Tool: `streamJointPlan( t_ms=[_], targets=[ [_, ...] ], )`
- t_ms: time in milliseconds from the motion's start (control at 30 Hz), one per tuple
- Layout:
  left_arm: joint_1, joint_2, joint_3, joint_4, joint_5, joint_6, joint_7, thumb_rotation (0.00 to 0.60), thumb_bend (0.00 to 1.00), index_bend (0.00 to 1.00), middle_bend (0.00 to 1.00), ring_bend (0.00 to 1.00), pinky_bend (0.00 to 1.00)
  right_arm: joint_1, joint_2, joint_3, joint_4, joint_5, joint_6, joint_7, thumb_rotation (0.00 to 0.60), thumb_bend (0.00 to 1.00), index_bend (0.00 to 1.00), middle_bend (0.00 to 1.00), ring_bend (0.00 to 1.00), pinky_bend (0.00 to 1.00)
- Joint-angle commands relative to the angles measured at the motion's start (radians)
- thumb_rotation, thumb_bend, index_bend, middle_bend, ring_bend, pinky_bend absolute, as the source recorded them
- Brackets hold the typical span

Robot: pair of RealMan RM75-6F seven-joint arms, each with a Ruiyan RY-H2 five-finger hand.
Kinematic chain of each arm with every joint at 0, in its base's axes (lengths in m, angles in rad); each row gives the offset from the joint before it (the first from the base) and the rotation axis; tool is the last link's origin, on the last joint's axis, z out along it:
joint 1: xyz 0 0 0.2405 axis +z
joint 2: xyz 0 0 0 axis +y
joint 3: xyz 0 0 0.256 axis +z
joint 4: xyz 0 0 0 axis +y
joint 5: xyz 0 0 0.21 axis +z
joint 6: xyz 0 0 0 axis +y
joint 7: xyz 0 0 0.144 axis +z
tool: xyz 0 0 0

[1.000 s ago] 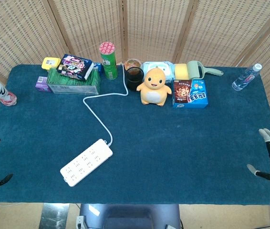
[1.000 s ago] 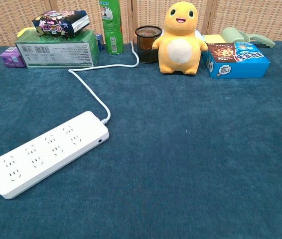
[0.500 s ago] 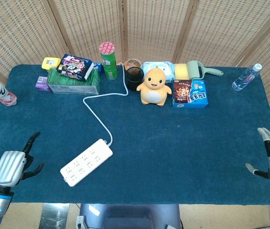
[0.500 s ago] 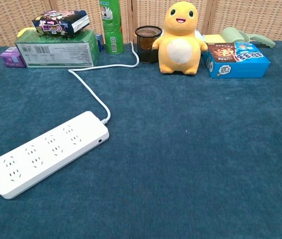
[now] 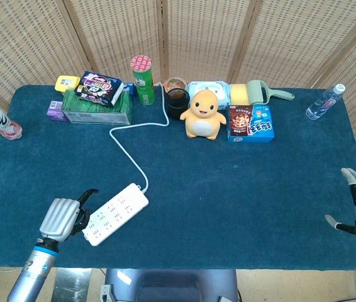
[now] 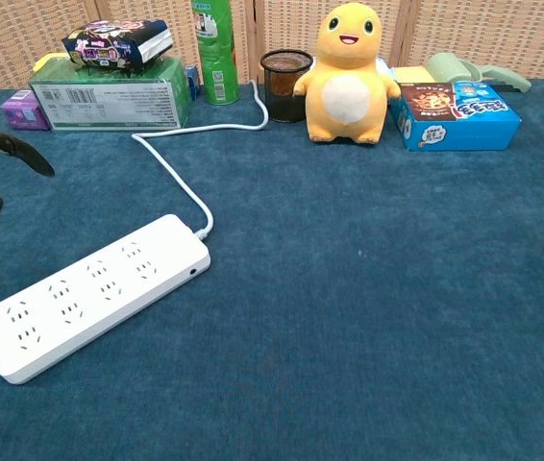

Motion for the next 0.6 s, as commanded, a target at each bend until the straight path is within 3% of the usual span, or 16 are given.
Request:
streamJointPlan(
  t_ms=[33,600],
  targets=[
    [-0.021,-0.046,0.003,0.02,-0.043,-0.031,0.046,0.6,0.66,0.3,1.0,1.0,1.0,0.002,-0.001,0.0,0.002,0.002,-0.004,0.001,0.6,0.0,0.06,0.09,0.07,0.0],
    [-0.161,-0.19,-0.086,0.111,-0.219,-0.13,0.202,0.6,0.66,0.32,1.0,1.0,1.0,0.008,-0.003,0.007,0.022,0.031,-0.03,0.019,0.6,0.0,0.06,0.09,0.07,0.0]
  ],
)
